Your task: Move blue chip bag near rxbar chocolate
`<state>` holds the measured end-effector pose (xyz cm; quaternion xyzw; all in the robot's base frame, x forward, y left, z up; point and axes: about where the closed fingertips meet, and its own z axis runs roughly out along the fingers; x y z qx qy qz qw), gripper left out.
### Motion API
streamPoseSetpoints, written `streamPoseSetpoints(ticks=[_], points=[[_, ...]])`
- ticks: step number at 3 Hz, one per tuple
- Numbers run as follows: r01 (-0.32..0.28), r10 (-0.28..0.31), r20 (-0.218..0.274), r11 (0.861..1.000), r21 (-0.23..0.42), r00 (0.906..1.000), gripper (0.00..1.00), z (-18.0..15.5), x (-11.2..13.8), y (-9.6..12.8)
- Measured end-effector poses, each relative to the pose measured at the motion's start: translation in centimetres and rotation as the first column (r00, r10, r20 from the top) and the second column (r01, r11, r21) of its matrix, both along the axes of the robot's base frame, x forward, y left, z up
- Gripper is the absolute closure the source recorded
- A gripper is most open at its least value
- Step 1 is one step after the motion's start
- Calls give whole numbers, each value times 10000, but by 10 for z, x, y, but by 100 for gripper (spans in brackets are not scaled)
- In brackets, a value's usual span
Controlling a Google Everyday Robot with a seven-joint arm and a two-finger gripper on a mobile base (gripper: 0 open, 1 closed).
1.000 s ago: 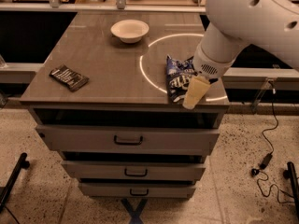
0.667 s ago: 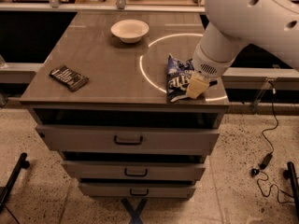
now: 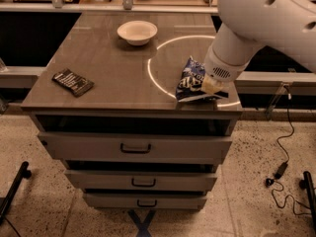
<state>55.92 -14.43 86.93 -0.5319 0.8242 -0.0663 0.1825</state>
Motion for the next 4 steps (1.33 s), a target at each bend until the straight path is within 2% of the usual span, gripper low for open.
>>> streamPoseSetpoints(ticks=[1,2,3,4], points=[[-285,280,264,9994,185,9993,100,12,1,-1],[-566,455,1081,9932,1019,9931,100,44,13,-12],[-1314,873,1954,9653,2257,9768,100,86,34,-7],[-2544,1365,3181,8951,3662,9382,100,150,61,30]])
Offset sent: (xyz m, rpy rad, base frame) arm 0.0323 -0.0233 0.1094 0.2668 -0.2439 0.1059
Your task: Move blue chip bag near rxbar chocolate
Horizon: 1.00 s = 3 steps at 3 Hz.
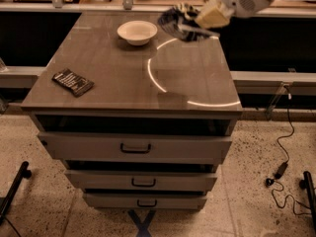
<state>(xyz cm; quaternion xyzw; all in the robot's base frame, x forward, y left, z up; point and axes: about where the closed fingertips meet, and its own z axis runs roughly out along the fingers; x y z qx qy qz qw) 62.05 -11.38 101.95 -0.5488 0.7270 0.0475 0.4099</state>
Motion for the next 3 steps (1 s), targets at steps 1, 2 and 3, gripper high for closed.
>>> streamPoseSetpoints(ticks=[1,2,3], points=[[-822,758,680,9918,974,9948,100,39,9,39],[-1873,1691,1384,9734,1318,9758,100,67,-2,94],[-2654,2408,1922,9574,1141,9513,100,79,-23,155]])
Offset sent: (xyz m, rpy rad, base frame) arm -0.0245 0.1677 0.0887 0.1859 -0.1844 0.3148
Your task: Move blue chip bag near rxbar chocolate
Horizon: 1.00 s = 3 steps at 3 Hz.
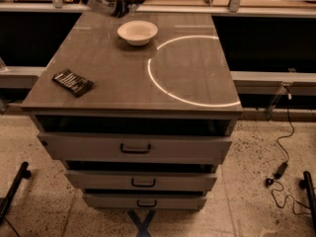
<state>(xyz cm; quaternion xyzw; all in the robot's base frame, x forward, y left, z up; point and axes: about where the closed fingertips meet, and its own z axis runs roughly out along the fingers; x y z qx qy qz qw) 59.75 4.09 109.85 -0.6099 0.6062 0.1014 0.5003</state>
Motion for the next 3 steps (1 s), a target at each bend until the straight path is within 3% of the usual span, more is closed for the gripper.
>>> streamPoseSetpoints(ticks=[1,2,3], points=[[-163,221,941,9979,-625,9953,100,-2,-27,70],[112,44,1296,9928,-1193,9916,100,-17,-22,72],[103,53,1322,9931,-1166,9912,100,-14,-23,72]])
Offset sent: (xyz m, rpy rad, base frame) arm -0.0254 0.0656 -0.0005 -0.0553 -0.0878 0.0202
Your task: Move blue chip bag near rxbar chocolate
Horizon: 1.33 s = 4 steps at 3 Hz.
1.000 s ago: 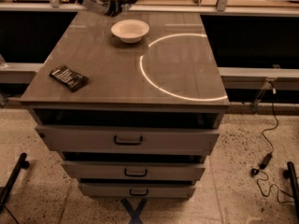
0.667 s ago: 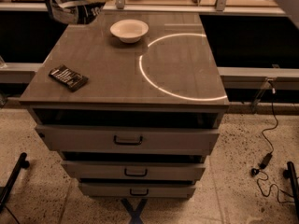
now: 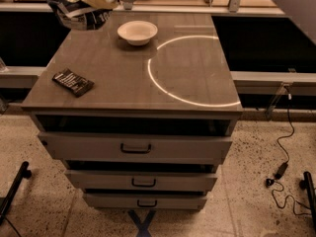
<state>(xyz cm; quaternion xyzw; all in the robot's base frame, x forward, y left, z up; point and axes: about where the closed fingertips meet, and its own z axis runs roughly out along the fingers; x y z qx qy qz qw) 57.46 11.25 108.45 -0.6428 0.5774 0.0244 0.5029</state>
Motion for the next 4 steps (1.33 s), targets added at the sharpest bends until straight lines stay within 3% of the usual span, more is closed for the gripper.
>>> streamPoseSetpoints(ticks=[1,3,4], points=[[-183,188,137,9992,-369,9997,100,-2,16,10],[-444,526,507,9876,-1509,9973,100,-33,81,39],[-767,813,204,9828,-1681,9965,84,-78,96,51]])
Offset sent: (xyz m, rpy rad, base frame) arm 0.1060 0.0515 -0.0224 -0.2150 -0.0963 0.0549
